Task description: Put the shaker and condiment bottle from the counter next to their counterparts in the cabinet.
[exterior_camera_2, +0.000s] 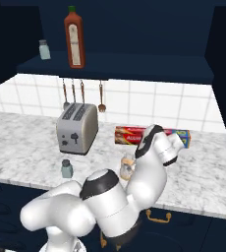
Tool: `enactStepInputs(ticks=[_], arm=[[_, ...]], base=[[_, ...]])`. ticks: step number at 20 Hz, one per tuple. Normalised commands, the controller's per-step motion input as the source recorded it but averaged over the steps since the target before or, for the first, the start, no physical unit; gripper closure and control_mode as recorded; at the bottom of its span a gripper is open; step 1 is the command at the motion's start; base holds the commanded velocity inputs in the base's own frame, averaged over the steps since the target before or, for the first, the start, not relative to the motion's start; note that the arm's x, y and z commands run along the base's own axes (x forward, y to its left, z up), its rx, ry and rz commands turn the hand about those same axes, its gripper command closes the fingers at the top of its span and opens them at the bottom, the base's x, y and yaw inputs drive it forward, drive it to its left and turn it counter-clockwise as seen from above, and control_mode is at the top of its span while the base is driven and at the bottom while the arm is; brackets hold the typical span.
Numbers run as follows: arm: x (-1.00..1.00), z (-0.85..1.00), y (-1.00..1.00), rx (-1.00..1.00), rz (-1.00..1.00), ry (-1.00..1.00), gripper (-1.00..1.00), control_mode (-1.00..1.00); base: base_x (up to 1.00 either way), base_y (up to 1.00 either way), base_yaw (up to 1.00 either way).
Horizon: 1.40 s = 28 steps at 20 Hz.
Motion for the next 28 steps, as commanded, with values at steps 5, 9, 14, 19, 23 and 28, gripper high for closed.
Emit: enactStepInputs(ticks=[5, 9, 14, 19, 23, 28], arm=[[0.0, 0.0, 0.09, 0.03, -0.19, -0.02, 1.0, -1.0], [-0.03, 0.0, 0.15, 0.07, -0.14, -0.03, 1.0, -1.0], [-0.06, 0.04, 0.12, 0.06, -0.16, -0.08, 1.0, -1.0], [-0.05, 0.13, 0.3, 0.03, -0.21, -0.15, 1.0, -1.0], [-0.07, 0.21, 0.49, 0.0, -0.23, -0.22, 1.0, -1.0], [0.0, 0.48, 0.46, -0.04, -0.15, -0.25, 1.0, -1.0]], base=[[0.0, 0.0, 0.0], [0.0, 0.0, 0.0], [0.0, 0.0, 0.0], [0.0, 0.0, 0.0], [0.0, 0.0, 0.0], [0.0, 0.0, 0.0]])
